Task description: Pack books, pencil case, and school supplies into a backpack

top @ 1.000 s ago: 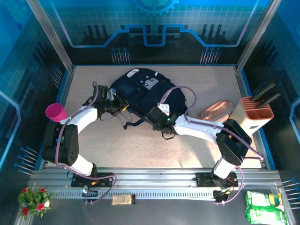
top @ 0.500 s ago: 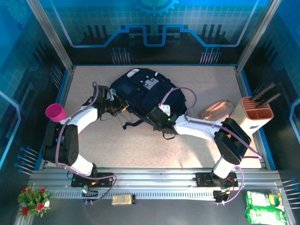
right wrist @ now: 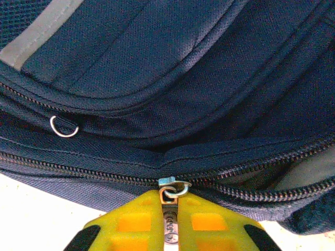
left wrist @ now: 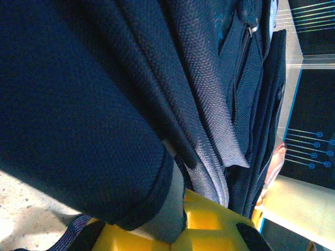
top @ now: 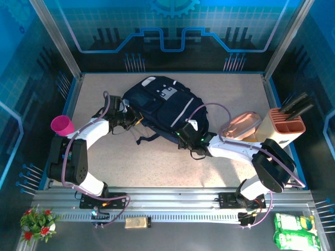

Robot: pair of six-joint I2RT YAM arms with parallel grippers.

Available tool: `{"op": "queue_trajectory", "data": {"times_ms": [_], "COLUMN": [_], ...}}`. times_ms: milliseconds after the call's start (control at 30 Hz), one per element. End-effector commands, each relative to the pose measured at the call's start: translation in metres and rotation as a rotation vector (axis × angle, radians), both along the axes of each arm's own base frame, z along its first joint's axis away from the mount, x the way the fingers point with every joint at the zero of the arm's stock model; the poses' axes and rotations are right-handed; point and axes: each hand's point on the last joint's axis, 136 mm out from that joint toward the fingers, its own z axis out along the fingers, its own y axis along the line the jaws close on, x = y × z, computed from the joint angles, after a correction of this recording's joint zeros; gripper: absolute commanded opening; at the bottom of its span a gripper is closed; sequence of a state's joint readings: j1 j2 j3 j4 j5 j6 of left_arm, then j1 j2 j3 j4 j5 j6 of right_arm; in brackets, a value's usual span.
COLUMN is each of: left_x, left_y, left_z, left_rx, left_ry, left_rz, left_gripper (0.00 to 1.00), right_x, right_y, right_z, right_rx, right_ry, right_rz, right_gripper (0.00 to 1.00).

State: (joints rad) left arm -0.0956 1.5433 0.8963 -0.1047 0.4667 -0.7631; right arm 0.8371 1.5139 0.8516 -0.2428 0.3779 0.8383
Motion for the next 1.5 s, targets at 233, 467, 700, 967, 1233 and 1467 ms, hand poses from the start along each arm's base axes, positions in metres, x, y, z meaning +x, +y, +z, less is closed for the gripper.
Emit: {"op": "queue_trajectory", "data": {"times_ms": [233,467,700,967,1233,1467], "left_x": [0.011,0.012,0.021,0.041,0.082,0.112], "left_y": [0.0,0.001,0.011,0.02,0.033,0.063], "left_z": [0.032,0.033,0.027,0.017,-0.004,-0.016], "left_rx": [-0.003,0.0,0.018,0.052,0.059,0.103], "left_ry": [-0.106,-0.109,-0.103,-0.093,-0.077,-0.076], "left_rz": [-0.018,-0.014,0.014,0.019,0.031,0.11], "left_gripper": [0.0,0.0,0.0,0.0,0.0,0.28], "right_x": [0.004,0.007,0.0,-0.008,0.009,0.019], "right_y": [0.007,0.001,-0.025,-0.058,-0.024,0.058], "right_z": [-0.013,-0.02,-0.013,-0.008,0.004,0.015], "right_rx": [-0.093,-0.186,-0.209,-0.212,-0.117,0.059], "right_ry": [0.041,0.06,0.03,0.02,0.028,0.053], "right_rz": [0.079,0.025,-0.036,-0.057,0.069,0.282], "right_gripper": [0.37,0.28,0.08,0.0,0.0,0.0]}}
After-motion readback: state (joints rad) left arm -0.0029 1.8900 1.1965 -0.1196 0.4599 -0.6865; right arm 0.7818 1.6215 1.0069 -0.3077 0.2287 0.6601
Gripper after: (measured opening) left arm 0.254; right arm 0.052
